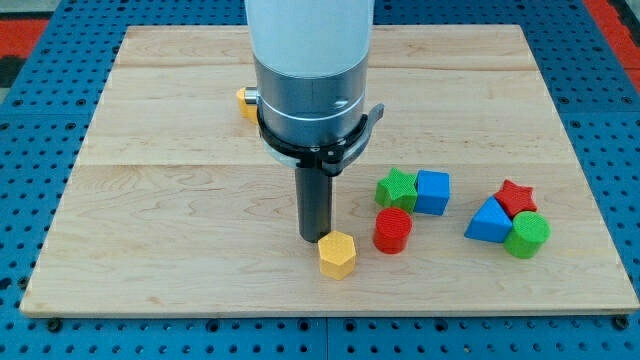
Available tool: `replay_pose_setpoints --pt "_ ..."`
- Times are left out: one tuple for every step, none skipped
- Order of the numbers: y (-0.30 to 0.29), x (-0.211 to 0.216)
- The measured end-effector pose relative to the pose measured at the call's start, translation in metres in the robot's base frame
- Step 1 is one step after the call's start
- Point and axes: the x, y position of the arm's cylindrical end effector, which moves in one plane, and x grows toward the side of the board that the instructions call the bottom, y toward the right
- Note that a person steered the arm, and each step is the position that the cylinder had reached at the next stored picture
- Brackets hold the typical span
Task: Put the green star at the top of the yellow hexagon
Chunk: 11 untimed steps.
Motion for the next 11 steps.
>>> replay_pose_setpoints --pt "-0.006 0.0" --pt "-0.024 0.009" --pt "-0.041 0.03" --pt "-0.042 0.056" --pt "-0.042 0.056" --pt "-0.036 0.056" --pt "-0.024 0.056" --pt "-0.012 0.056" --pt "0.0 0.056" --pt "0.014 0.056" --pt "0.032 0.054"
